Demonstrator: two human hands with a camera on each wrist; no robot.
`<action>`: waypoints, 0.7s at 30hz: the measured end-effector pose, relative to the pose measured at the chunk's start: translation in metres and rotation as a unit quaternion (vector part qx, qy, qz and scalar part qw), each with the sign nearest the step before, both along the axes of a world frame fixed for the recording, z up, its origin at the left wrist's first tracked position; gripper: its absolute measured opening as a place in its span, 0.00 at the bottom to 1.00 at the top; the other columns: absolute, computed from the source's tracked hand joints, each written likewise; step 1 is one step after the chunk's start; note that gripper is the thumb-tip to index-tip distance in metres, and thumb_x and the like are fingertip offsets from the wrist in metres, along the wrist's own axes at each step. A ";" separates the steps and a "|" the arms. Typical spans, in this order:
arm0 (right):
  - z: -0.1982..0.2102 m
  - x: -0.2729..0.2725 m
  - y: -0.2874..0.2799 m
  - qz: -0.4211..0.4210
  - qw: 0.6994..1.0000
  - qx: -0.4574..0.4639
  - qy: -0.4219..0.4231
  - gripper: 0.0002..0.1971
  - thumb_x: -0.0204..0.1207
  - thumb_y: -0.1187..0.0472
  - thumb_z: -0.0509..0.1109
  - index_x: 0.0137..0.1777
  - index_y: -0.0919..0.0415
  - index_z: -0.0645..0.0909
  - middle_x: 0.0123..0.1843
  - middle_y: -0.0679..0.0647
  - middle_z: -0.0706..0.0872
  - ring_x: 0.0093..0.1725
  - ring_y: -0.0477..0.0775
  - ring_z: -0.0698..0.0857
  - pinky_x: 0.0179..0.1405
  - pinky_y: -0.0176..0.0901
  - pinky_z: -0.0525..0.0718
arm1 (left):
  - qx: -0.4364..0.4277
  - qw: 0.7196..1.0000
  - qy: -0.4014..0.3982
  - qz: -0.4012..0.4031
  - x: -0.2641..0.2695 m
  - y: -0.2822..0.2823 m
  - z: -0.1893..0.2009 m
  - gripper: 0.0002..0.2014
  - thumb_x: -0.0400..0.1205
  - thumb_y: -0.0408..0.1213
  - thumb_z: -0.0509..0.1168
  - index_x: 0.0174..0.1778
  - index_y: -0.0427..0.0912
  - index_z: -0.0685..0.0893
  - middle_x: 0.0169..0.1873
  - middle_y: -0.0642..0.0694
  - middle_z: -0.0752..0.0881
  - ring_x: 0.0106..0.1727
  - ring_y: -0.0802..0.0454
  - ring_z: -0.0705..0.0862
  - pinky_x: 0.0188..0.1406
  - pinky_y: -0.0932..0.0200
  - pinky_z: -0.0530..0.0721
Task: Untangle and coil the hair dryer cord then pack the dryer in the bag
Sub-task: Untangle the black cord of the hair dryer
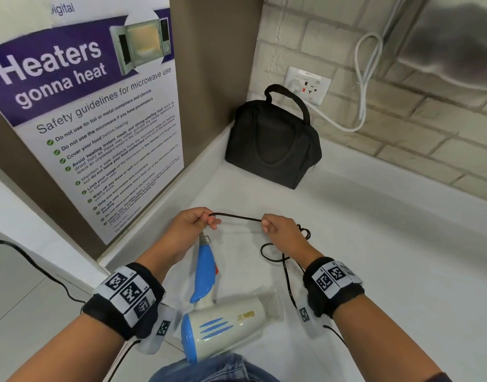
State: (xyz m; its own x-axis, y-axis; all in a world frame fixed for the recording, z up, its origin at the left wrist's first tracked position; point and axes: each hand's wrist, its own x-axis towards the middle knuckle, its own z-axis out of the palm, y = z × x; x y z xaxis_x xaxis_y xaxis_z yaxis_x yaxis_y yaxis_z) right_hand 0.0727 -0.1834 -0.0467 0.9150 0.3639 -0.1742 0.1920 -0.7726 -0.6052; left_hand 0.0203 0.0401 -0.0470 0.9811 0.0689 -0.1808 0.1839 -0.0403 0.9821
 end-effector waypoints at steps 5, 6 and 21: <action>-0.001 0.002 0.003 -0.005 1.000 -0.004 0.010 0.13 0.75 0.73 0.54 0.32 0.57 0.69 0.34 0.53 0.76 0.35 0.51 0.71 0.32 0.31 0.67 | -0.003 1.000 0.023 0.011 0.002 0.001 -0.005 0.19 0.86 0.25 0.52 0.31 0.41 0.78 0.25 0.55 0.85 0.50 0.56 0.86 0.47 0.70 0.77; -0.002 0.002 0.003 -0.009 1.000 -0.007 0.008 0.15 0.75 0.73 0.54 0.31 0.56 0.69 0.34 0.53 0.77 0.35 0.51 0.72 0.32 0.31 0.67 | 0.013 1.000 0.027 0.006 0.001 0.001 -0.005 0.19 0.86 0.26 0.53 0.31 0.41 0.78 0.28 0.53 0.85 0.50 0.55 0.86 0.46 0.71 0.77; 0.036 -0.028 0.018 -0.010 0.987 0.018 -0.160 0.12 0.79 0.65 0.62 0.40 0.56 0.87 0.35 0.45 0.86 0.39 0.51 0.81 0.41 0.42 0.78 | 0.320 0.932 -0.085 -0.147 0.004 -0.033 0.021 0.11 0.85 0.48 0.55 0.51 0.53 0.83 0.46 0.56 0.88 0.51 0.54 0.83 0.70 0.29 0.66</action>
